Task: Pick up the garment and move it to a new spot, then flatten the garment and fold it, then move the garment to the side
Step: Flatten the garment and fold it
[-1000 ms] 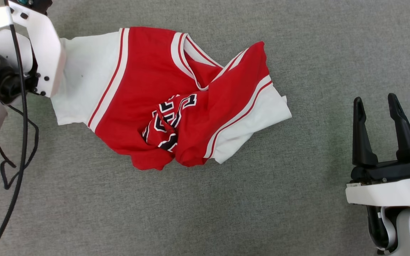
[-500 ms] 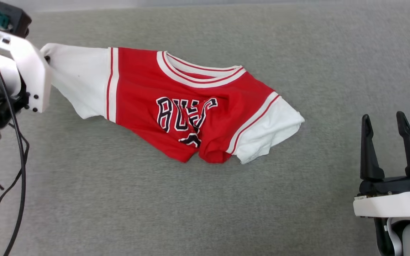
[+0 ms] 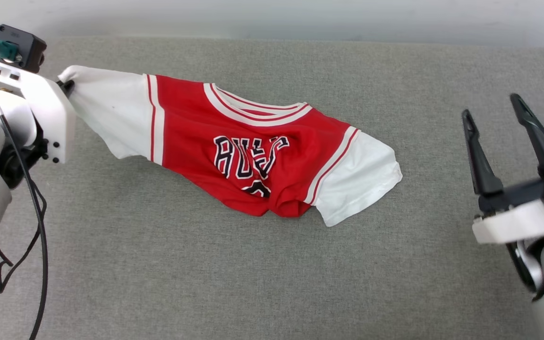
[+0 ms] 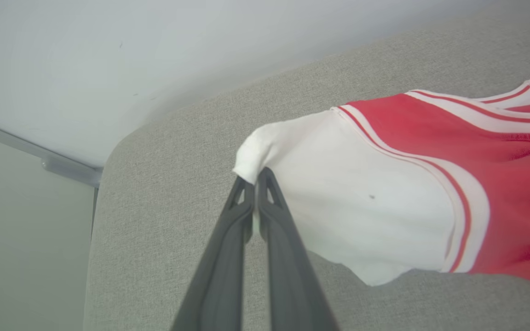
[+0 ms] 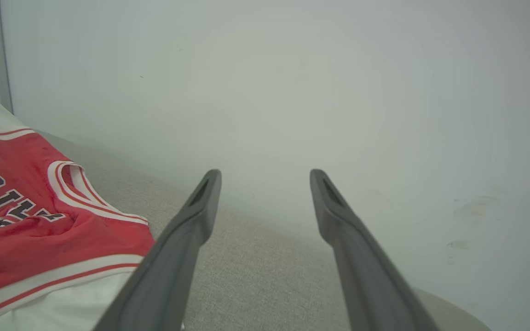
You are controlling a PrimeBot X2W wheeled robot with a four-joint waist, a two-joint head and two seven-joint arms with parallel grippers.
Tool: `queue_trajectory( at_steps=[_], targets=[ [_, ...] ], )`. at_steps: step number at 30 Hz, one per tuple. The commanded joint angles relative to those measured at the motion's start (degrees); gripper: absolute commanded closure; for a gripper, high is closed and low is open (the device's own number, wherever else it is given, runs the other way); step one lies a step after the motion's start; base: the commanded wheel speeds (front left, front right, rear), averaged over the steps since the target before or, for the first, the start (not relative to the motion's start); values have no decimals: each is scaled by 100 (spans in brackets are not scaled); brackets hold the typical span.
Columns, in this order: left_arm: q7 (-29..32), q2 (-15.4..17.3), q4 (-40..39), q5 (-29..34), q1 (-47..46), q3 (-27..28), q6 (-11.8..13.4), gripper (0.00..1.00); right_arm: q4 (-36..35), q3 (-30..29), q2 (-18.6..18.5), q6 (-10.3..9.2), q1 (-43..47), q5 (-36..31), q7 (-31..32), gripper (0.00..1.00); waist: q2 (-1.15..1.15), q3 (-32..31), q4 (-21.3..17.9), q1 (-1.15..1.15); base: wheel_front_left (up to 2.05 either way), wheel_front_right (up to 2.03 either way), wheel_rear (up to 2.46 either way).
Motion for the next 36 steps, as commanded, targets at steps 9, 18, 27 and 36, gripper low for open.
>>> queue_trajectory(
  at_steps=[9, 18, 27, 36],
  targets=[
    [-279, -176, -244, 154, -46, -107, 31, 100, 437, 2017, -1525, -7, -1465, 1452, 2520, 0, 0, -49, 121, 1, 0, 0, 0],
    [-445, -277, -476, 251, -208, -150, 70, 100, 523, 3938, -2552, -7, -2543, 3225, 5169, 0, 0, 152, 272, 1, 0, 0, 0],
    [-633, -382, -677, 281, -333, -132, 119, 100, 1224, 4989, -2524, -7, -3452, 3879, 6093, 0, 0, 549, 477, 1, 0, 0, 0],
    [-806, -493, -696, 290, -480, -125, 140, 100, 2022, 5888, -2289, -5, -3877, 4122, 6051, 0, 0, 924, 630, 1, 0, 0, 0]
  ],
)
